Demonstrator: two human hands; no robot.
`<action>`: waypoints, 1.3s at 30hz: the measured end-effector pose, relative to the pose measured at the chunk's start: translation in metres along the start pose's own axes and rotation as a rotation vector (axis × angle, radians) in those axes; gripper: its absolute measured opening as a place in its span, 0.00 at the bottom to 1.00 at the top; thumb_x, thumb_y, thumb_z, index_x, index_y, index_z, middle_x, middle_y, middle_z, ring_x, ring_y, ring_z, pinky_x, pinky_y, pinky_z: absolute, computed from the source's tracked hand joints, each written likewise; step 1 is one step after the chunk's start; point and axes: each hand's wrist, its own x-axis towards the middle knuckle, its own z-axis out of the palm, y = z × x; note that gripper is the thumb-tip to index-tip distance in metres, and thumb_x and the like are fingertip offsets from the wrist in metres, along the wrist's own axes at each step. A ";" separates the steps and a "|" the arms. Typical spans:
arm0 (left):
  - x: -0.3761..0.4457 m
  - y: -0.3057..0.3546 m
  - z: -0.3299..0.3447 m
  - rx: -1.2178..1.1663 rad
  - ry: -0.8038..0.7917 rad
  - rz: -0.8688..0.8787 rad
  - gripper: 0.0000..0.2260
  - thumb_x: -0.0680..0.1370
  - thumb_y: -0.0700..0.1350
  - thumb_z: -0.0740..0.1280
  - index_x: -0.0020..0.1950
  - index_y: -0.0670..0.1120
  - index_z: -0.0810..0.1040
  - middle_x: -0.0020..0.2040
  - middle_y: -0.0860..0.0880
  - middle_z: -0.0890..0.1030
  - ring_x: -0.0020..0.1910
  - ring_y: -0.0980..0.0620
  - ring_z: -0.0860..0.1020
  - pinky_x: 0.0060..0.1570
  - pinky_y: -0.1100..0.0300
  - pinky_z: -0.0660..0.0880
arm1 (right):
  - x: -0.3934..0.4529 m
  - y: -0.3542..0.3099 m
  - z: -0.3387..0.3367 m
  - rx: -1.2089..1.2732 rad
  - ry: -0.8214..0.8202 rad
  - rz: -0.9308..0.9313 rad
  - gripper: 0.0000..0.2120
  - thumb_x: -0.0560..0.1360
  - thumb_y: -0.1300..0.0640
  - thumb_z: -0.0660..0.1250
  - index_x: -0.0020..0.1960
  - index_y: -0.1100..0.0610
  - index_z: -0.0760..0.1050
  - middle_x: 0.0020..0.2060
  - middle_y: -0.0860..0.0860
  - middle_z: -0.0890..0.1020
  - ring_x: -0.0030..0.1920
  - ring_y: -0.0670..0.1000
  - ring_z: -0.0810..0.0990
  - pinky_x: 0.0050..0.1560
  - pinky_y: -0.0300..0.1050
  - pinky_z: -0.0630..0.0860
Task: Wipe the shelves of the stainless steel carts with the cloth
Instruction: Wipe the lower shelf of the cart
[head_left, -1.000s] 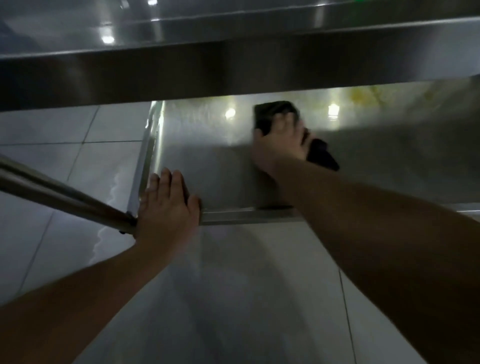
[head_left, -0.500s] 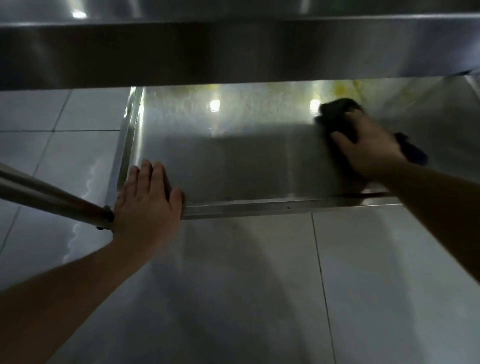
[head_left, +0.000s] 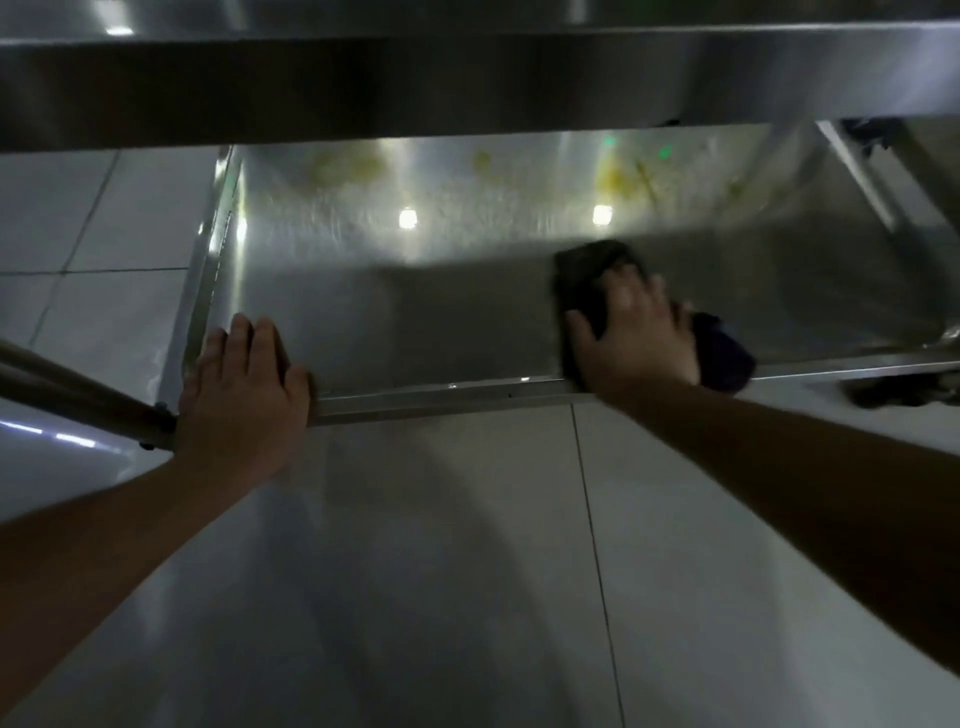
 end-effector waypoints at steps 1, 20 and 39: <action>0.001 0.001 0.000 -0.002 -0.006 -0.010 0.33 0.82 0.56 0.44 0.76 0.35 0.65 0.76 0.30 0.67 0.75 0.28 0.64 0.75 0.33 0.62 | -0.011 -0.021 0.006 -0.012 -0.030 -0.135 0.33 0.83 0.34 0.51 0.83 0.50 0.57 0.84 0.50 0.57 0.84 0.55 0.50 0.81 0.65 0.48; -0.050 0.151 0.004 -0.050 -0.070 0.429 0.38 0.80 0.62 0.46 0.84 0.41 0.62 0.85 0.41 0.60 0.84 0.40 0.58 0.80 0.43 0.60 | 0.001 0.205 -0.062 -0.012 0.060 0.108 0.30 0.83 0.36 0.57 0.80 0.49 0.63 0.80 0.54 0.66 0.79 0.60 0.64 0.77 0.64 0.62; -0.037 0.120 -0.001 -0.026 -0.153 0.158 0.46 0.77 0.49 0.69 0.87 0.47 0.44 0.87 0.49 0.46 0.86 0.49 0.45 0.82 0.52 0.43 | -0.058 -0.020 0.025 0.054 0.018 -0.659 0.29 0.76 0.41 0.71 0.74 0.50 0.73 0.72 0.50 0.77 0.74 0.55 0.73 0.78 0.54 0.62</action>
